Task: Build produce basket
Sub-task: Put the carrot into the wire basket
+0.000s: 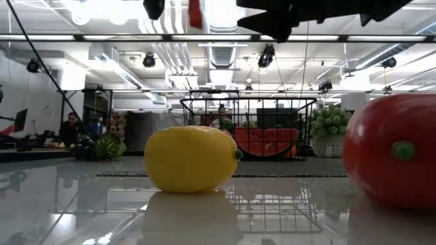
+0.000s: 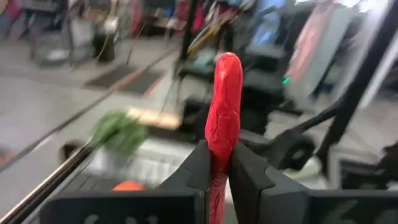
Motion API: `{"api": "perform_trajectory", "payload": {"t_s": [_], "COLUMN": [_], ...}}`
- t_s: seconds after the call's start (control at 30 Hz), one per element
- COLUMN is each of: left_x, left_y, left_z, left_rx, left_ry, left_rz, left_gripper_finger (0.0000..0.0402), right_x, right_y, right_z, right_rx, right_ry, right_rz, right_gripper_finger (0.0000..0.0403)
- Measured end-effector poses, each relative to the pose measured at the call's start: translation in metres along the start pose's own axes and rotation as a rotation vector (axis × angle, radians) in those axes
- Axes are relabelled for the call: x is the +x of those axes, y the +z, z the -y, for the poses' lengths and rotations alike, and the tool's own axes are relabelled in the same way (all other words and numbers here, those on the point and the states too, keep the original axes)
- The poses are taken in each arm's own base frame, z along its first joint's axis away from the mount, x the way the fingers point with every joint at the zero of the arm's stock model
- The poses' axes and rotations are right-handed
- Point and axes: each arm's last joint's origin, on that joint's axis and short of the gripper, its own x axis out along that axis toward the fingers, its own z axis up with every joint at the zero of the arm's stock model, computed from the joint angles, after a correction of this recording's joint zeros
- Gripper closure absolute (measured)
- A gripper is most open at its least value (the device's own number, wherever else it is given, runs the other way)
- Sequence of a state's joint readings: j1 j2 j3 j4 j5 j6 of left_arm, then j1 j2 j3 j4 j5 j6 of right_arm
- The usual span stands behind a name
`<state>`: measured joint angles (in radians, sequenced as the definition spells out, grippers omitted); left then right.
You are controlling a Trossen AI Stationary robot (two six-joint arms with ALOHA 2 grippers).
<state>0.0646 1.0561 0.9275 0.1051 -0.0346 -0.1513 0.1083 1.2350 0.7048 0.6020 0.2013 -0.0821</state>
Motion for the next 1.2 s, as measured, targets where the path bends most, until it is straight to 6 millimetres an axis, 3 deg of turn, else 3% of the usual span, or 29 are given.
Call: {"api": "perform_trajectory", "payload": {"t_s": [0.4,0.7,0.83,1.0,1.13,1.2], "left_x": [0.055,0.072,0.073,0.072,0.071,0.071], "left_y": [-0.035,-0.040,-0.040,-0.039,-0.039,-0.039], "left_z": [0.016,0.019,0.019,0.019,0.020,0.020], "left_rx": [-0.029,-0.030,-0.029,-0.029,-0.025,-0.021], "left_ry": [-0.071,-0.118,-0.118,-0.117,-0.118,-0.118], "left_rz": [0.061,0.073,0.074,0.078,0.078,0.078], "left_gripper_finger": [0.0386,0.0386,0.0386,0.0383,0.0352,0.0325], "right_x": [0.013,0.013,0.013,0.013,0.013,0.013], "right_y": [0.019,0.017,0.017,0.017,0.017,0.017], "right_z": [0.000,0.002,0.002,0.002,0.002,0.002], "right_rx": [-0.020,-0.021,-0.021,-0.021,-0.022,-0.023], "right_ry": [-0.006,-0.020,-0.020,-0.019,-0.010,-0.010], "right_rz": [0.028,0.008,0.007,0.007,0.007,0.006], "right_gripper_finger": [0.0076,0.0090,0.0155,0.0274,0.0356,0.0366]}}
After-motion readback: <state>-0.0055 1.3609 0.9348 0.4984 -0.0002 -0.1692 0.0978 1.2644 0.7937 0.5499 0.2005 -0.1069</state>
